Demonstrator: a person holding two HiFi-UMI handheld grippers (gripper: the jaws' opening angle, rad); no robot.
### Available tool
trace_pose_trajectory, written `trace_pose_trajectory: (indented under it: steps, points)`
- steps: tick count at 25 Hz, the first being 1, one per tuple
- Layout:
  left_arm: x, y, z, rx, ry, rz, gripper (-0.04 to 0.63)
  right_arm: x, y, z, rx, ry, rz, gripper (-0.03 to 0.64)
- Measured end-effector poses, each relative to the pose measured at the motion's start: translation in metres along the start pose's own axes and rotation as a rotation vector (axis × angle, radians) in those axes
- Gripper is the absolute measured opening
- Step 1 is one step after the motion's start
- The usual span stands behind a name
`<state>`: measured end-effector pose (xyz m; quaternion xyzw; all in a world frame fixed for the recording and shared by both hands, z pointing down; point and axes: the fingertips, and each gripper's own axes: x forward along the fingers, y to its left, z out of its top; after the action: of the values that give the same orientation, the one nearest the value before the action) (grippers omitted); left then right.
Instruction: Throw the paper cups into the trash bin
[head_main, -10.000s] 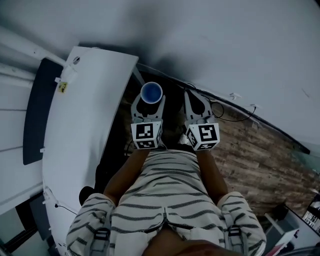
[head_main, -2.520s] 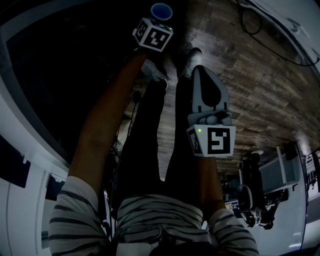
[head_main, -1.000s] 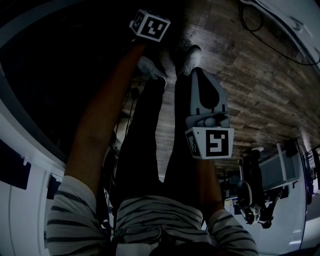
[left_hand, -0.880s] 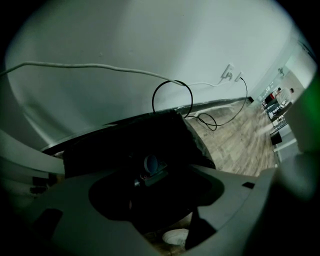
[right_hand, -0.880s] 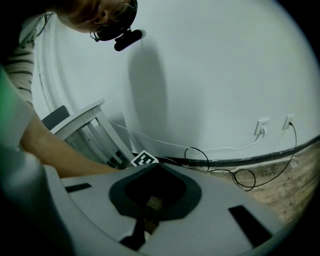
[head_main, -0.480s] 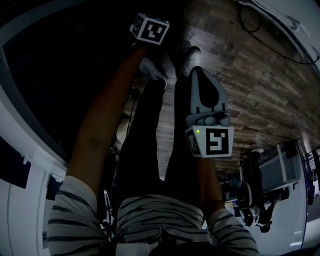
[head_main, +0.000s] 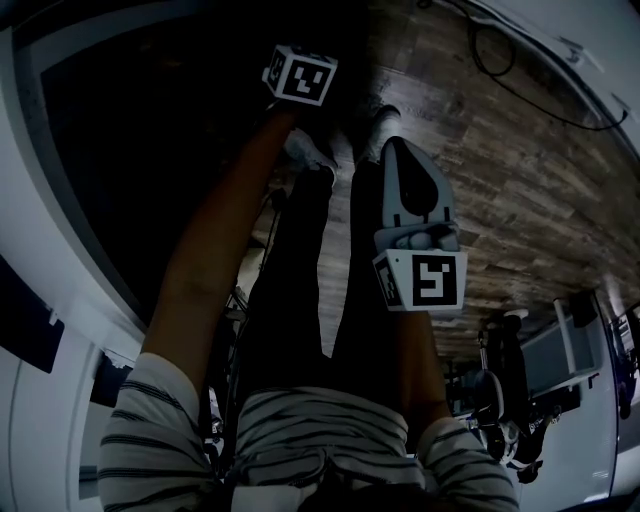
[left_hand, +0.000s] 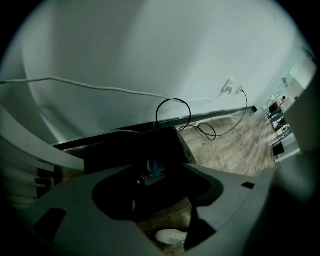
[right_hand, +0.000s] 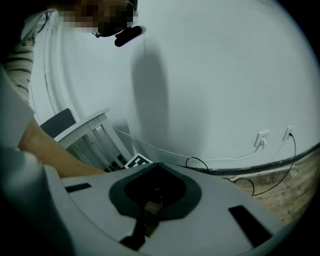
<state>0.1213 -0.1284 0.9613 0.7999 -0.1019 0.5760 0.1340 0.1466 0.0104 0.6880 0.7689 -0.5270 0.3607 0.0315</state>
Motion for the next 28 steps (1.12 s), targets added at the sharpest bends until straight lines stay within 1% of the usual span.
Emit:
trace_pose_trajectory:
  steps: [4,6,12,16,19,22,28]
  points:
    - [-0.018,0.0,0.005,-0.01,-0.015,0.008,0.28,-0.007,0.002,0.013,-0.018,-0.015,0.001,0.011]
    - [-0.027,0.002,0.008,-0.022,-0.026,0.014,0.26,-0.011,0.003,0.018,-0.024,-0.021,0.001,0.011]
    - [-0.054,0.005,0.018,-0.077,-0.057,0.02,0.235,-0.02,0.01,0.031,-0.047,-0.033,0.013,0.011]
    - [-0.077,0.004,0.026,-0.078,-0.096,0.029,0.222,-0.027,0.014,0.04,-0.061,-0.041,0.02,0.011]
    - [-0.091,0.006,0.033,-0.094,-0.122,0.046,0.208,-0.032,0.018,0.049,-0.072,-0.052,0.024,0.011]
    - [-0.105,0.003,0.037,-0.116,-0.136,0.045,0.192,-0.038,0.02,0.056,-0.08,-0.057,0.027,0.011]
    - [-0.144,-0.007,0.056,-0.111,-0.199,0.042,0.165,-0.047,0.025,0.07,-0.092,-0.066,0.03,0.011]
